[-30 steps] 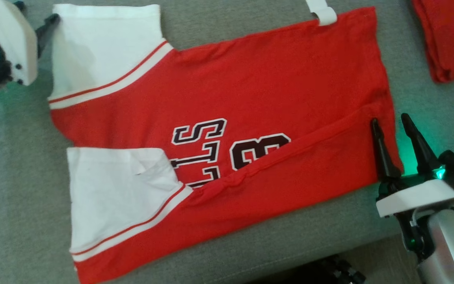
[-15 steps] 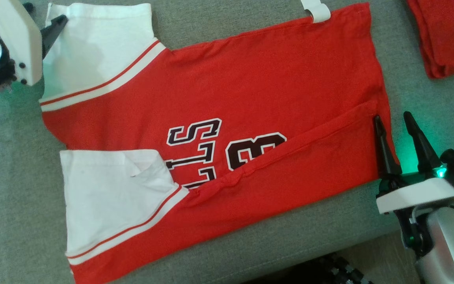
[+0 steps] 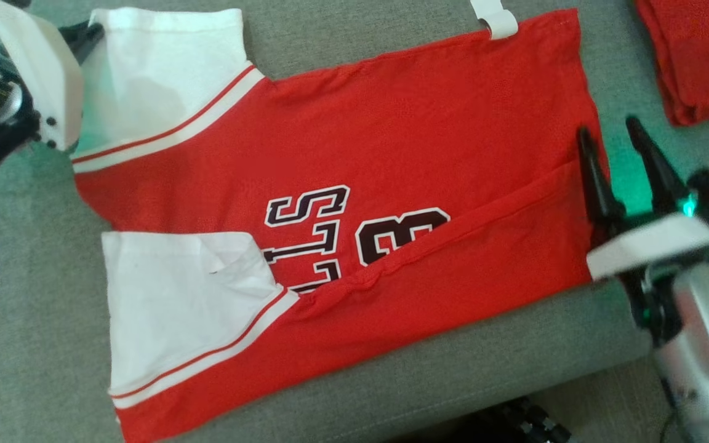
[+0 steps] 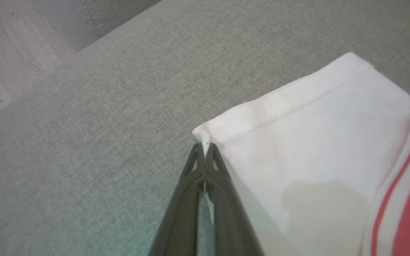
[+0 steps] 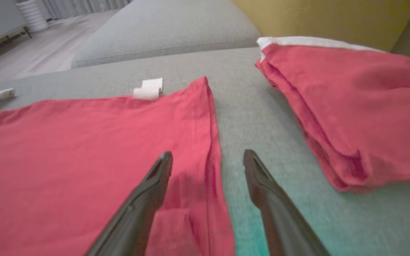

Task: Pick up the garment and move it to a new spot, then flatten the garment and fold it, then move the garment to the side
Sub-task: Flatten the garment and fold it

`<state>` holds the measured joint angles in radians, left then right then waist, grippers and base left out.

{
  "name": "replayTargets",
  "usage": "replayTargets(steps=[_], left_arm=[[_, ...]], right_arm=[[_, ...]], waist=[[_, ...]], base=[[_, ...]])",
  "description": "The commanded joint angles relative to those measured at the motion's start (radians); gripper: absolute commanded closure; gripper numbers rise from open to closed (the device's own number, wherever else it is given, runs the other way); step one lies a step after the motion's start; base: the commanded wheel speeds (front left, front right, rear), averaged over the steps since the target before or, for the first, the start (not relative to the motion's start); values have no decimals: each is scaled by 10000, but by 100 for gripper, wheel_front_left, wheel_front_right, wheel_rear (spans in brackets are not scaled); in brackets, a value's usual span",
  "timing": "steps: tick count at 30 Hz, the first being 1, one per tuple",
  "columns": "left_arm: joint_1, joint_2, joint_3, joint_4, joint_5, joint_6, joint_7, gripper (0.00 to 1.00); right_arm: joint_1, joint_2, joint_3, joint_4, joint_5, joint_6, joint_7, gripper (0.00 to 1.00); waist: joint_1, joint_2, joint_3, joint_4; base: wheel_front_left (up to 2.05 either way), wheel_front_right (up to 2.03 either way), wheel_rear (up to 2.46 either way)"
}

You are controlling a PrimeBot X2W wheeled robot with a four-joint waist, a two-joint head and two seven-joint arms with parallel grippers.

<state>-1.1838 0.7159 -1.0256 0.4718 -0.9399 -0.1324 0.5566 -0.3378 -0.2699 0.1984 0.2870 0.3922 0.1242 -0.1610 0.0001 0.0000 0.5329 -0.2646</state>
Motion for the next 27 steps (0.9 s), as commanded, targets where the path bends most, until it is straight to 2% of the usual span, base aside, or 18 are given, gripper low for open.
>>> replayTargets(steps=[1,6,11,20,21,23,25,27], left_arm=[[-521,338,323,-139,-32,18,-83,100],[-728,324,-7,-171,-132,18,-271,100],[-970,235,-383,-276,-210,18,-482,100],[-1376,195,-1081,-268,-497,18,-668,100],[-1421,208,-1147,-255,-529,18,-699,100],[-1497,216,-1277,-222,-596,18,-764,100],[-1573,197,-1394,-193,-680,18,-831,100],[-1660,157,-1506,-166,-745,18,-907,100]], right_arm=[[-433,-328,337,-128,250,65,379,0],[-1926,-837,823,621,547,65,1760,0],[-3119,-1158,1261,1554,647,65,2581,0],[-4079,-1225,1874,2563,1532,65,2644,1],[-4164,-1222,1948,2661,1591,65,2596,7],[-4313,-1204,2072,2853,1686,65,2514,25],[-4466,-1205,2160,3012,1790,65,2376,33],[-4620,-1265,2206,3195,1809,65,2172,56]], waist=[[-1,0,-83,76],[-1,0,-188,292],[-1,0,-151,552],[-1,0,-57,855],[-1,0,-46,866],[-1,0,-41,887],[-1,0,-33,925],[-1,0,-27,985]], base=[[0,0,0],[0,0,0],[0,0,0],[0,0,0],[0,0,0],[0,0,0],[0,0,0],[0,0,0]])
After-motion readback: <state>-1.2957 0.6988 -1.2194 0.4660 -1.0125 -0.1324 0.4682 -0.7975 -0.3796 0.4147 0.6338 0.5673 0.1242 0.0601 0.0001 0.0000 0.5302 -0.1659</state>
